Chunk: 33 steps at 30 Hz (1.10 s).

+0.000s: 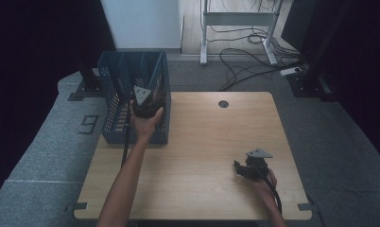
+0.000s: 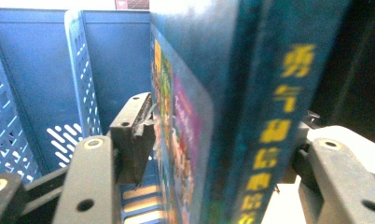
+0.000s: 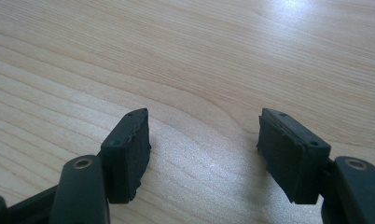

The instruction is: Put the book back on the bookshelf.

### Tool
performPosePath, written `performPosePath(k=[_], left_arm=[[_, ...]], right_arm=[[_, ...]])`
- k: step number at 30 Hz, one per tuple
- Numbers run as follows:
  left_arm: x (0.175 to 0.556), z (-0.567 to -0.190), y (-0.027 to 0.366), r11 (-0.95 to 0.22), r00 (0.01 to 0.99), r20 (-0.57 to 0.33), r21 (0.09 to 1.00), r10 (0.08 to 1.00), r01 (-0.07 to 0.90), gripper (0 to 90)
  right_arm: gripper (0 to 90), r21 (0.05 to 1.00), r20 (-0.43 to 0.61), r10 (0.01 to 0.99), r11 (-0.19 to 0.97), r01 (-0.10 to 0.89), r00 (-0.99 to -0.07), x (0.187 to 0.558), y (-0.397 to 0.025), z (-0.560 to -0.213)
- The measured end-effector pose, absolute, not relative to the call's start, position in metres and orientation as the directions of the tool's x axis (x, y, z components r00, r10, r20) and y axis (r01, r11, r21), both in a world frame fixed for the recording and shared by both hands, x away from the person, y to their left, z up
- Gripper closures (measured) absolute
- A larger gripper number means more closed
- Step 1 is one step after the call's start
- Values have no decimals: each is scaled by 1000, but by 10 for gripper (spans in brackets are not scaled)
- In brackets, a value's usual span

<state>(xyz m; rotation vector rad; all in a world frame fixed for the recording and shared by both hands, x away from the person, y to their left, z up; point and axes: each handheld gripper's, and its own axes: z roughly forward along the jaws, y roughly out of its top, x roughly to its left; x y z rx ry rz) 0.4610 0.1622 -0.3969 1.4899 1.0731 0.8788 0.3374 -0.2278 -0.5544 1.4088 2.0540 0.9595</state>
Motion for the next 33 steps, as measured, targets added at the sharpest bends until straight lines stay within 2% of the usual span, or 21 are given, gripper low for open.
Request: performPosePath(k=[4, 16, 33], left_arm=[[460, -397, 166, -53, 332, -14, 980, 943, 193, 375], [454, -398, 172, -83, 391, -19, 967, 920, 242, 334], [423, -409, 182, -91, 415, -20, 965, 909, 245, 338]], right_arm=[[334, 763, 9, 932, 229, 605, -363, 337, -228, -554], [333, 763, 9, 931, 229, 604, -364, 337, -228, -554], [333, 762, 9, 932, 228, 605, -363, 337, -228, -554]])
